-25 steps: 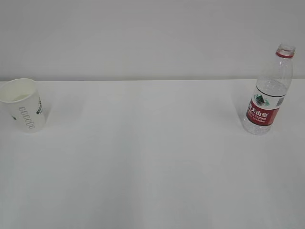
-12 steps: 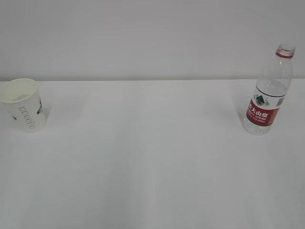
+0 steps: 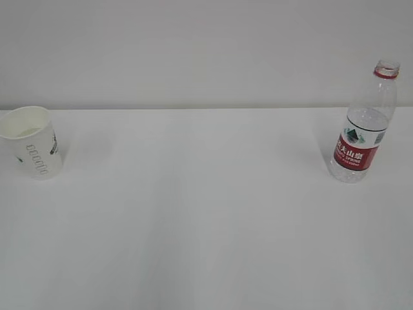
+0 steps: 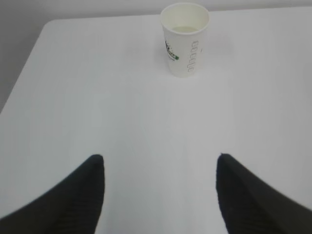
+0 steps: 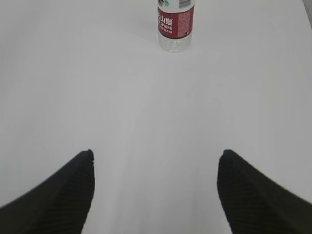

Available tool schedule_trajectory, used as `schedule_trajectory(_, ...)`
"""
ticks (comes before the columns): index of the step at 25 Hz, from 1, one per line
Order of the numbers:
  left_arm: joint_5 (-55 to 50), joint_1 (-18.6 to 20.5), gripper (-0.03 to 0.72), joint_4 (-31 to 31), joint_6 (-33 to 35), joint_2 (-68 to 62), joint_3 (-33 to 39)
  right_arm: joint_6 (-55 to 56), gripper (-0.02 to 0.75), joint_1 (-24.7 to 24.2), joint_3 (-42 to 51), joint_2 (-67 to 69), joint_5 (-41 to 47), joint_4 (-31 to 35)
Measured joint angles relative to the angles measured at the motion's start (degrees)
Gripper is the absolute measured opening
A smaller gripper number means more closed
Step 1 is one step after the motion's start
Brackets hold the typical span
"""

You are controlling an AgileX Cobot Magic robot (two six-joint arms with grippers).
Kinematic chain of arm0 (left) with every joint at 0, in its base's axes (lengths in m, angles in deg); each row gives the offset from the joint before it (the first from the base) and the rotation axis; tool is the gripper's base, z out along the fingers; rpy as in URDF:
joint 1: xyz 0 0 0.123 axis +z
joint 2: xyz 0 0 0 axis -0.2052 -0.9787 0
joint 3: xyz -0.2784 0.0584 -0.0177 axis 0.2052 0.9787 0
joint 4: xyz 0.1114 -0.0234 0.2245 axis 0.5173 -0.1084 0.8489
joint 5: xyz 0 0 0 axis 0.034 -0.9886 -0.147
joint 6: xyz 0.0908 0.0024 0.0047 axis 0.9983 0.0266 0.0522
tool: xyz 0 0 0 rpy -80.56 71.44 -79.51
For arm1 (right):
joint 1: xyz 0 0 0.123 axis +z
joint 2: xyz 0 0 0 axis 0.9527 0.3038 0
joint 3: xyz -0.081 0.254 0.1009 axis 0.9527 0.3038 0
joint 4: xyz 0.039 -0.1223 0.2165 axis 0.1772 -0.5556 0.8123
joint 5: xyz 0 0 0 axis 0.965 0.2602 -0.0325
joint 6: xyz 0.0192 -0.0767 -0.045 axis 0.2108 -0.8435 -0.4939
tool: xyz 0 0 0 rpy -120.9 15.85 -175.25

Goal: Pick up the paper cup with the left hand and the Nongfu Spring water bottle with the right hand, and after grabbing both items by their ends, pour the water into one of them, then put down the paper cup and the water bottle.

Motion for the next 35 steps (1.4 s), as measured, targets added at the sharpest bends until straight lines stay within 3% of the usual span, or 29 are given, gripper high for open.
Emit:
schedule_trajectory(18, 1.4, -0.1, 0.515, -0.1, 0.0, 5.4, 0.0, 0.8, 0.589, 0.0, 0.3, -5.5, -0.3, 0.3)
schedule_trajectory(25, 2.1, -0.1, 0.515, -4.9, 0.0, 5.4, 0.0, 1.0, 0.589, 0.0, 0.3, -5.5, -0.3, 0.3)
schedule_trajectory(35, 2.3, -0.1, 0.508, -5.3, 0.0, 5.4, 0.0, 1.0, 0.589, 0.0, 0.4, -5.5, -0.3, 0.3)
